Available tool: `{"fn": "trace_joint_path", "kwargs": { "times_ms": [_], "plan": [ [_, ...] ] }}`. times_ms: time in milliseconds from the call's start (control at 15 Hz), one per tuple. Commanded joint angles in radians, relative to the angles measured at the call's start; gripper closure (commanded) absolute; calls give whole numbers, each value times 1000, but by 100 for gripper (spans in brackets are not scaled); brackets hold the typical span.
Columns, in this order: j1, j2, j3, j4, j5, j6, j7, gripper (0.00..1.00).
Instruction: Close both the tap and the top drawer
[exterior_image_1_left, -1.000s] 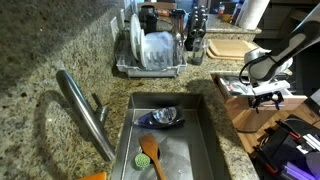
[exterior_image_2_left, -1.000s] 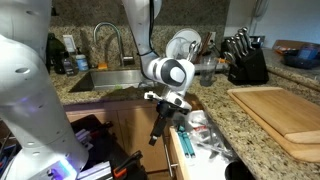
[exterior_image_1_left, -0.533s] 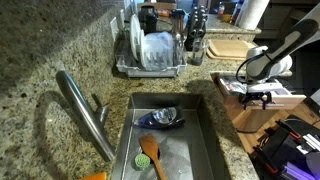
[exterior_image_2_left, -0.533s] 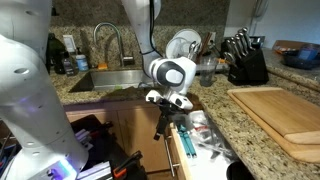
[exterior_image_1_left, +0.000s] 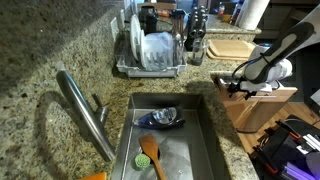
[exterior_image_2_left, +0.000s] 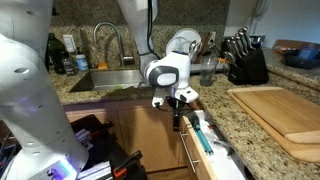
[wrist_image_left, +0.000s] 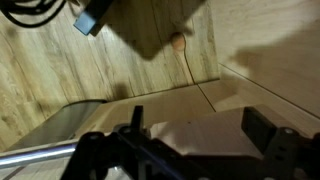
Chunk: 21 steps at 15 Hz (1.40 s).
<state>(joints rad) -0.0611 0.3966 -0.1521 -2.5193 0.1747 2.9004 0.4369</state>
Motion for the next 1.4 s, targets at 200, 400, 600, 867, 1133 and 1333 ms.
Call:
{"fn": "trace_joint_path", "kwargs": {
  "times_ms": [200, 400, 600, 867, 1133, 1333],
  "plan": [
    [90, 113, -140, 18, 11, 435, -62, 0],
    [106, 145, -162, 40, 84, 608, -111, 0],
    [104, 150, -139, 71, 192, 583, -105, 0],
    [96, 132, -120, 48, 198, 560, -126, 0],
    [237, 109, -269, 14, 169, 293, -148, 0],
    [238, 128, -276, 31, 130, 259, -110, 0]
  ]
}}
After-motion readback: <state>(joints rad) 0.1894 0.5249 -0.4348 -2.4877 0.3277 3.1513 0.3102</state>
